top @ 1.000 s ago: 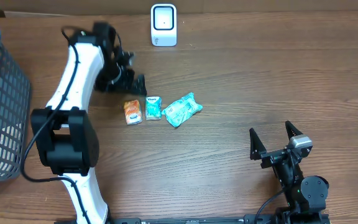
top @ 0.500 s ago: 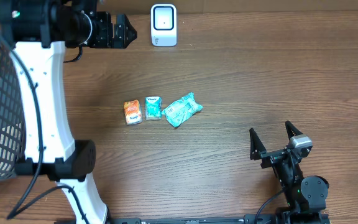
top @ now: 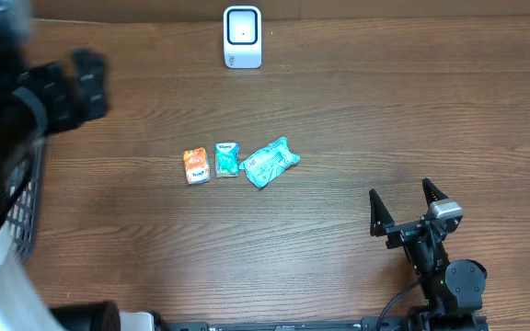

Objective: Scan the item barcode
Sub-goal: 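Carry the orange pack past the scanner and place it left of the Kleenex, then reach the left gripper into the basket and grasp the green-capped bottle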

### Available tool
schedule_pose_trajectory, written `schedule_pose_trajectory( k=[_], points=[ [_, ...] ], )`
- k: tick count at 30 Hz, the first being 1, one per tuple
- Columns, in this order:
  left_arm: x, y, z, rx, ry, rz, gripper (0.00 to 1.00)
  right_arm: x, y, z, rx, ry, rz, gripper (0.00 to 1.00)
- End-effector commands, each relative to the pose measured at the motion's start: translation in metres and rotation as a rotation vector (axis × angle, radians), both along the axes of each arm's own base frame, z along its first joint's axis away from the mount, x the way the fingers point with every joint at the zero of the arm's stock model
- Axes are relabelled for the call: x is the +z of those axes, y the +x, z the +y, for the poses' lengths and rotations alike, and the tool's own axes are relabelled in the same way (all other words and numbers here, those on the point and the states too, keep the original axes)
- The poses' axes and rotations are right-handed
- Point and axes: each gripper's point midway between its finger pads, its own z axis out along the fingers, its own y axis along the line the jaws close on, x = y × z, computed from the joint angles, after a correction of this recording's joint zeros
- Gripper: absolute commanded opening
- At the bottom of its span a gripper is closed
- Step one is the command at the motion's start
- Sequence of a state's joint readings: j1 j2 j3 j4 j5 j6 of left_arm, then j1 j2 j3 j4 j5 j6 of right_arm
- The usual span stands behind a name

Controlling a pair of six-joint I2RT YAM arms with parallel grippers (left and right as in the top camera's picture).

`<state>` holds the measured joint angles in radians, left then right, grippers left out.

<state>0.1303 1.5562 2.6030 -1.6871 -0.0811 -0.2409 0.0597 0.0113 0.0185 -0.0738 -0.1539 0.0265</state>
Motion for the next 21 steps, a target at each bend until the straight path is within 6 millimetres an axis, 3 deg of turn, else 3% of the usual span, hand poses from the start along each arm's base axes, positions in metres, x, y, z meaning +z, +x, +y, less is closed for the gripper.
schedule_pose_trajectory(
  k=[1, 6, 12, 21],
  points=[
    [-0.019, -0.01, 0.061, 0.313, -0.071, 0.044, 1.0, -0.002, 0.0, 0.001, 0.007, 0.004, -0.001, 1.0],
    [-0.047, -0.024, 0.125, 0.545, -0.185, 0.095, 1.0, -0.002, 0.0, 0.001, 0.006, 0.004, -0.001, 1.0],
    [-0.078, 0.001, 0.191, 0.621, -0.317, 0.089, 1.0, -0.002, 0.0, 0.001, 0.007, 0.004, -0.001, 1.0],
    [-0.166, 0.022, 0.266, 0.669, -0.268, 0.336, 1.0, -0.002, 0.0, 0.001, 0.007, 0.004, -0.001, 1.0]
  ],
)
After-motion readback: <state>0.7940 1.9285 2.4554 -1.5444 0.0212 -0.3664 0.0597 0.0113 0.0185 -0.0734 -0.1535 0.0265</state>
